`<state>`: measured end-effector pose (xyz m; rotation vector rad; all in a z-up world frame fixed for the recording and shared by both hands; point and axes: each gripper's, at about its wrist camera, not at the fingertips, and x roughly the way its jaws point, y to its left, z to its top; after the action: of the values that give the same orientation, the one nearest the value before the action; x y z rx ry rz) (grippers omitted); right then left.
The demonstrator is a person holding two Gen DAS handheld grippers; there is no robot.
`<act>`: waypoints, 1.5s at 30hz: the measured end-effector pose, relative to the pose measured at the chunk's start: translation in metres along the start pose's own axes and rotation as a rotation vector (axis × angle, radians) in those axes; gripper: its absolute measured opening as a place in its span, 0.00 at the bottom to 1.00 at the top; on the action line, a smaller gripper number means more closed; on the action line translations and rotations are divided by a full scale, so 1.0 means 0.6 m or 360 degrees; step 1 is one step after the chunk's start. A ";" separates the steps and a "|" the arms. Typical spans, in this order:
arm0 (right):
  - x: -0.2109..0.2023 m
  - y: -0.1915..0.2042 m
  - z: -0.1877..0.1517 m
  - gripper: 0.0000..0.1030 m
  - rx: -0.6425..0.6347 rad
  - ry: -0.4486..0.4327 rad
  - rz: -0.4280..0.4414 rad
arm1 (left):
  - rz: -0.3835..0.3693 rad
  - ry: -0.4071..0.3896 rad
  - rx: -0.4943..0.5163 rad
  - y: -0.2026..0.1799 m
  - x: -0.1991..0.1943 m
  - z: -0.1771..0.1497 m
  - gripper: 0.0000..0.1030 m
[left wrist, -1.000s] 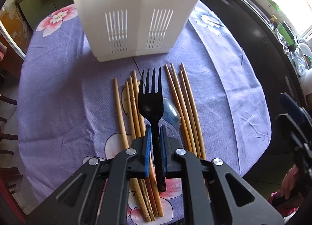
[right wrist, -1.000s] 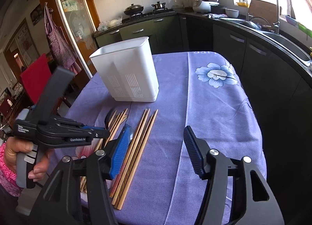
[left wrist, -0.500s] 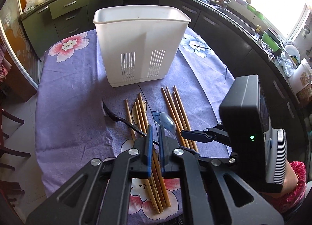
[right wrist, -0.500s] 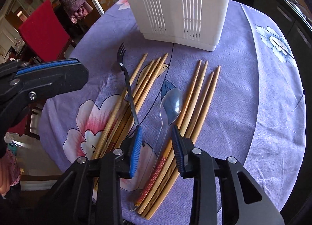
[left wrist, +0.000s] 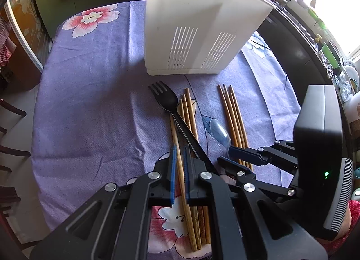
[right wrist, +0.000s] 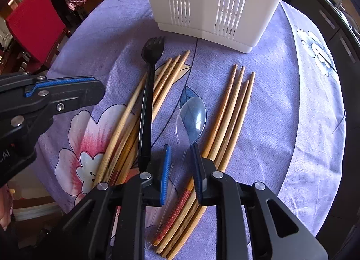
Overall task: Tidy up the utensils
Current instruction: 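Close the left tool on the black fork while the right tool closes on the clear spoon, then lift the fork and spoon and carry both toward the white utensil holder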
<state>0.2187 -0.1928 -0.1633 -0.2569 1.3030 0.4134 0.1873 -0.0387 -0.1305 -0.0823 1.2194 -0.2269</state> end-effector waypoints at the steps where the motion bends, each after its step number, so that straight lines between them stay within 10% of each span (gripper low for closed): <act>1: 0.001 0.006 0.001 0.19 -0.0003 -0.0010 -0.0020 | -0.0001 0.0000 -0.0003 0.001 0.000 0.001 0.06; 32: -0.087 -0.086 -0.078 0.09 0.0232 -0.0437 0.0463 | 0.0218 0.0202 -0.0295 -0.023 0.117 0.089 0.19; 45: -0.134 -0.104 -0.104 0.09 0.0240 -0.0538 0.0489 | 0.0229 0.0053 -0.0192 -0.045 0.080 0.090 0.08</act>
<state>0.1745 -0.2869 -0.1042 0.1394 1.0338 0.5880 0.2502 -0.0785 -0.1512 -0.0956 1.2661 -0.0291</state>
